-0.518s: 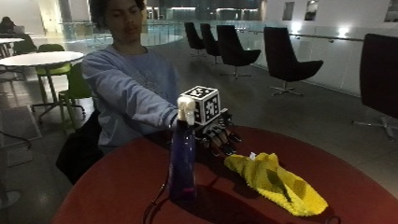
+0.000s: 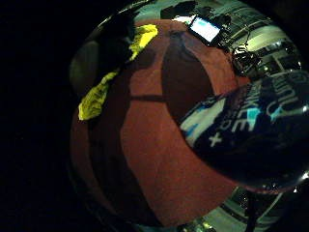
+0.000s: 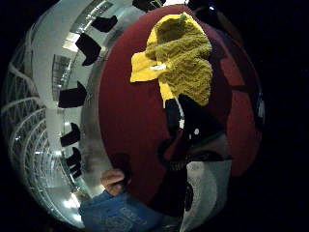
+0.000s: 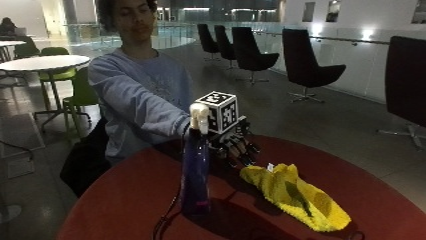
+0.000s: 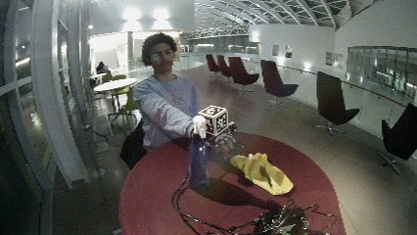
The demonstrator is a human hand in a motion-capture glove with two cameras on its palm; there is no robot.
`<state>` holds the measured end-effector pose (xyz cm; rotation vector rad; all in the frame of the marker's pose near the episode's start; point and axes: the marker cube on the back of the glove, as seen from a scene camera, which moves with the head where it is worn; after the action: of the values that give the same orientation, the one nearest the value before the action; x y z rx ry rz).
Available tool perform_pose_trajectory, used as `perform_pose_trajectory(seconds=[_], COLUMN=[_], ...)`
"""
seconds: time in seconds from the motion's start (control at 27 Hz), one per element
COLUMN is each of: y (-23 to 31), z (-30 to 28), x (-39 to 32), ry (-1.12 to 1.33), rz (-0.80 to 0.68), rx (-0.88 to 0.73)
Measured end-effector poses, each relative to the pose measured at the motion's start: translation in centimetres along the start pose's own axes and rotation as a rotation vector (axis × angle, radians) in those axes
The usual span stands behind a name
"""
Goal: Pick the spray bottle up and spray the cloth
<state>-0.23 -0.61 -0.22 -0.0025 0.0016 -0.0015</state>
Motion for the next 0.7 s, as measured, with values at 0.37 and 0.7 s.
perform_pose_trajectory(seconds=[0.37,0.7], y=[-0.1,2.5], z=[-0.5,-2.1], x=[0.3,-0.2], ry=[0.035,0.012], rz=[-0.001,-0.017], rx=[0.002,0.033])
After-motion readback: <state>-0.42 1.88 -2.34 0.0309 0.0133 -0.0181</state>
